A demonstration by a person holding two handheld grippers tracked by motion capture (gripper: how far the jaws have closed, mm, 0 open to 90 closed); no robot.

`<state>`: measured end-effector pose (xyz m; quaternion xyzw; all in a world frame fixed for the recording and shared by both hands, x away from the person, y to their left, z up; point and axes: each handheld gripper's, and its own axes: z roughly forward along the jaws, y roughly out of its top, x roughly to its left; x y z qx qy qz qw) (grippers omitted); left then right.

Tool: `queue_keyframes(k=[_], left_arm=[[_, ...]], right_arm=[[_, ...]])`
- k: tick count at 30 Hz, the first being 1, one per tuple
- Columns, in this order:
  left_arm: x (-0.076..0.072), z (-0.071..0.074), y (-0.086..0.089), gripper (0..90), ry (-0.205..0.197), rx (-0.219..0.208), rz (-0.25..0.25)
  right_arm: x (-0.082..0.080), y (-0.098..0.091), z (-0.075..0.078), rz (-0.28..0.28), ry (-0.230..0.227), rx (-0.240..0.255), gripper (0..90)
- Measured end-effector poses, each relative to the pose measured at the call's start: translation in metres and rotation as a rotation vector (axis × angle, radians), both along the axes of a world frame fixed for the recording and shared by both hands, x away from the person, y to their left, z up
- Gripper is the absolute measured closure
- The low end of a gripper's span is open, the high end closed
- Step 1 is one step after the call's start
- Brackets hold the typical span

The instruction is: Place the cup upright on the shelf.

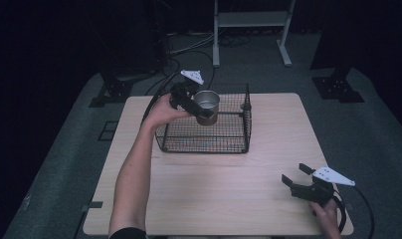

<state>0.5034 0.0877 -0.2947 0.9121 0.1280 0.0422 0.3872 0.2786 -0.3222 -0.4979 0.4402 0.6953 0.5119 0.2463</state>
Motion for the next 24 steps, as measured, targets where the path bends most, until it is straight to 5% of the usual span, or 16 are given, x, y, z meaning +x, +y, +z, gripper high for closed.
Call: queue_keyframes(k=[9, 24], left_arm=[[0.015, -0.015, -0.005, 17.7, 0.001, -0.015, 0.076], [0.03, -0.039, -0.019, 17.7, 0.009, 0.047, 0.105]], right_arm=[[0.0, 0.0, 0.0, -0.002, 0.0, 0.002, 13.7], [0.0, 0.0, 0.0, 0.002, 0.001, 0.006, 13.7]])
